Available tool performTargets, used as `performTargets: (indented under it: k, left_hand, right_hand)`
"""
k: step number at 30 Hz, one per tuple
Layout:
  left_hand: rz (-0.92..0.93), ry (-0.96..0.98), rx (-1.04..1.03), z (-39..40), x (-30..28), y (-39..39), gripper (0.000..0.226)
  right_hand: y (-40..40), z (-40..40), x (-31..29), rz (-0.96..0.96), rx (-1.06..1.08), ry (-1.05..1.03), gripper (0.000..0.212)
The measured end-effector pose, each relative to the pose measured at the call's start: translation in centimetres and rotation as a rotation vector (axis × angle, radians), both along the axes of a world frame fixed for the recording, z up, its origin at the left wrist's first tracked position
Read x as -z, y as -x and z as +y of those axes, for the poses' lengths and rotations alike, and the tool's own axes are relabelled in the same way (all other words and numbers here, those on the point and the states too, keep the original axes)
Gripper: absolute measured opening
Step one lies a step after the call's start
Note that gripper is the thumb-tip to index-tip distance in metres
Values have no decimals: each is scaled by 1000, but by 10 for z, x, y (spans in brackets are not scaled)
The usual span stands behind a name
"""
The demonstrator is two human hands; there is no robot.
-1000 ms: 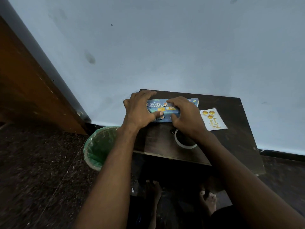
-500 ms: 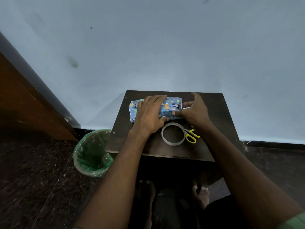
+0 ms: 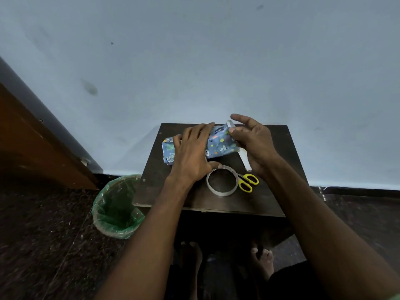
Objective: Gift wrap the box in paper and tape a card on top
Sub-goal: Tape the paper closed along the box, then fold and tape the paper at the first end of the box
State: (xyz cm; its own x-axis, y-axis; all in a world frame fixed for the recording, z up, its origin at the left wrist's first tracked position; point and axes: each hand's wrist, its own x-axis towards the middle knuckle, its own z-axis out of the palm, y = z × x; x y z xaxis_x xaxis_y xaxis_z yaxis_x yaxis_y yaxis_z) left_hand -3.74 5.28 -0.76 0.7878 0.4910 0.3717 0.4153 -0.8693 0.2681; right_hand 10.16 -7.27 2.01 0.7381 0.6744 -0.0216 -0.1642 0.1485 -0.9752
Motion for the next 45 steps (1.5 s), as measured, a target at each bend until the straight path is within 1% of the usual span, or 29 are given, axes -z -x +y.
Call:
performTargets:
  k: [2, 4, 7, 8, 9, 10, 12, 13, 15, 17, 19, 21, 23, 25, 26, 27, 29, 30, 32, 35, 39, 42, 45]
  left_hand:
    - [-68, -34, -41, -1, -2, -2, 98]
    - [-158, -4, -27, 1, -7, 1, 79]
    - [-330, 169, 63, 12, -11, 7, 64]
    - [-383, 249, 74, 16, -13, 8, 62]
    - [-413, 323, 78, 19, -16, 11, 64]
    - [-422, 402, 88, 22, -20, 13, 68]
    - [-442, 567, 136, 23, -25, 17, 75]
    - [-446, 637, 153, 21, -26, 18, 78]
    - [-441, 739, 195, 18, -30, 19, 80]
    - [-448, 869, 231, 14, -32, 19, 83]
    - [-525, 1071, 235, 11, -36, 21, 89]
    - [-606, 1207, 225, 8, -37, 22, 92]
    - [-652, 1243, 228, 4, -37, 20, 91]
    - [-680, 1287, 231, -1, -40, 20, 110]
    - [-701, 1316, 219, -2, -42, 20, 111]
    - [-722, 1344, 193, -3, -45, 19, 101]
    - [-758, 1374, 169, 1, -42, 16, 74]
    - [-777, 1378, 159, 4, -39, 15, 63]
    - [-792, 1353, 157, 7, -36, 13, 51]
    - [-717, 1277, 162, 6, -29, 12, 53]
    - [-541, 1043, 141, 14, -14, 14, 67]
    - [-502, 929, 80, 15, -14, 10, 63]
    - [-501, 915, 46, 12, -15, 7, 57]
  right_hand:
    - [3, 1, -6, -6, -32, -70, 39]
    - [6, 2, -10, -27, -1, -105, 31]
    - [1, 2, -4, -94, 222, -51, 17]
    - [-4, 1, -1, -85, 257, -22, 16]
    - [-8, 1, 0, -51, 241, 6, 17]
    - [-9, 0, 1, 4, 170, 16, 20]
    - [-6, 3, 3, 86, -36, -15, 27]
    - [-2, 6, 2, 95, -112, -39, 30]
    - [8, 12, 3, 101, -187, -95, 33]
    - [15, 18, 6, 89, -196, -117, 34]
    - [19, 22, 10, 61, -172, -109, 34]
    - [22, 23, 12, 58, -149, -119, 33]
    - [24, 24, 12, 73, -134, -140, 32]
    - [26, 25, 10, 96, -118, -161, 30]
    - [27, 26, 9, 110, -111, -169, 30]
    - [27, 26, 9, 120, -105, -175, 30]
    - [28, 27, 8, 126, -101, -174, 31]
    - [29, 27, 8, 123, -102, -170, 32]
    - [30, 27, 9, 102, -101, -159, 31]
    - [33, 27, 10, 81, -95, -139, 26]
    - [35, 28, 8, 26, -73, -99, 20]
    - [37, 27, 6, -53, -57, -69, 24]
    - [38, 26, 6, -103, -38, -49, 25]
